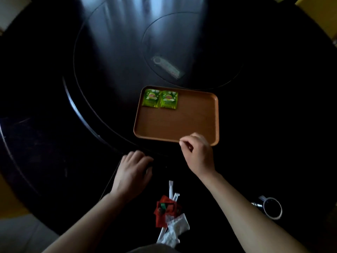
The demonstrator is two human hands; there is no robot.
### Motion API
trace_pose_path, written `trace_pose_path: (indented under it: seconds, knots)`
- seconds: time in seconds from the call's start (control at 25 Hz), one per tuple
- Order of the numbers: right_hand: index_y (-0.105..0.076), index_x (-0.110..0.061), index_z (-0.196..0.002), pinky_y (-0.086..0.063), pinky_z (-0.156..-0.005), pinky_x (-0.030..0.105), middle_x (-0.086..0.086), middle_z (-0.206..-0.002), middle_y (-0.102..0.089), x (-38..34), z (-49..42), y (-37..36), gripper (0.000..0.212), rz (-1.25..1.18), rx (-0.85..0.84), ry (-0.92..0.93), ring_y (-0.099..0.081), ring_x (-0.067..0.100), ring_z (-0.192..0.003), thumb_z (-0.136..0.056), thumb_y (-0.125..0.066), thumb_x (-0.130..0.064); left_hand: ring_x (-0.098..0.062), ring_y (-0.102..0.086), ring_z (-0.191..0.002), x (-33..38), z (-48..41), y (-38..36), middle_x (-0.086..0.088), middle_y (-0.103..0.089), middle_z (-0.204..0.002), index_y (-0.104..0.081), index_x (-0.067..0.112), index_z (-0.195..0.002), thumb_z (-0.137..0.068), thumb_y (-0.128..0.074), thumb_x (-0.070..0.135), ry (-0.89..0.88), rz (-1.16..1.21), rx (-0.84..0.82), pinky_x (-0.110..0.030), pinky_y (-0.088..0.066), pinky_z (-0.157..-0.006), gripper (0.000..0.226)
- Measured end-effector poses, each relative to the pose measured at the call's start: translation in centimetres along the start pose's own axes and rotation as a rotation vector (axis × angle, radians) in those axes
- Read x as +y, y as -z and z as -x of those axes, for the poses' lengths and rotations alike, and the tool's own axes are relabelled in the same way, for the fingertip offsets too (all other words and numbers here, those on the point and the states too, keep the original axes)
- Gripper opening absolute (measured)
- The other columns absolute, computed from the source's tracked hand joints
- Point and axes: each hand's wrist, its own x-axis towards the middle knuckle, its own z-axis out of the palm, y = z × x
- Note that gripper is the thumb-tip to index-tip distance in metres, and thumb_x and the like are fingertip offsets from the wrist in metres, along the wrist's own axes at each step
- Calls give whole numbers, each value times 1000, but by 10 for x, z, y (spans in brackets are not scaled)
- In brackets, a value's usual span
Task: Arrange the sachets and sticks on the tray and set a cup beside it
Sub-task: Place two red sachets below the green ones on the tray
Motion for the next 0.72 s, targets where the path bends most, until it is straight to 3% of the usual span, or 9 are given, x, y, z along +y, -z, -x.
trace_pose_path:
  seconds: [0.12,0.28,0.36,0.44,0.56,0.72]
  knots:
    - [-70,-18,-85,-53,-75,33,-2,-83,-68,12,73,8,3,-50,-80,-121,-65,18,-82,-86,-67,-18,-23,-60,-91,21,62,-15,0,-62,-98,-69,22,-110,-85,-64,36,65,49,-236,-40,-49,-76,30]
    - [-69,-22,-83,-50,-67,29,-9,-80,-62,19,142,3,12,-25,-389,-223,-61,10,-77,-80,-73,-33,-19,-53,-103,37,87,-36,2,-58,-108,-63,29,-126,-80,-67,50,224,80,-434,-35,-46,-89,51]
    - [-68,-26,-93,-48,-68,27,-10,-86,-60,18,162,-4,28,35,-487,-176,-56,7,-82,-76,-71,-48,-19,-52,-101,43,94,-43,3,-57,-105,-65,30,-122,-77,-69,50,275,89,-428,-35,-47,-88,50]
    - [-64,-30,-105,-49,-73,29,-9,-96,-60,14,169,-9,37,105,-551,-144,-54,10,-91,-75,-71,-49,-17,-52,-98,49,100,-47,5,-57,-99,-69,29,-111,-71,-73,50,367,126,-384,-34,-48,-83,45]
    - [-63,-28,-106,-51,-77,35,-6,-102,-59,14,172,-15,30,166,-549,-139,-55,19,-99,-77,-72,-26,-12,-52,-87,54,107,-51,14,-57,-84,-68,30,-90,-63,-78,44,486,188,-321,-27,-44,-71,32]
    - [-66,-21,-96,-49,-82,35,-3,-102,-59,17,167,-18,19,167,-557,-202,-53,20,-101,-80,-73,-29,-5,-60,-71,55,110,-50,6,-65,-70,-67,33,-78,-61,-83,33,653,334,-260,-24,-46,-59,24]
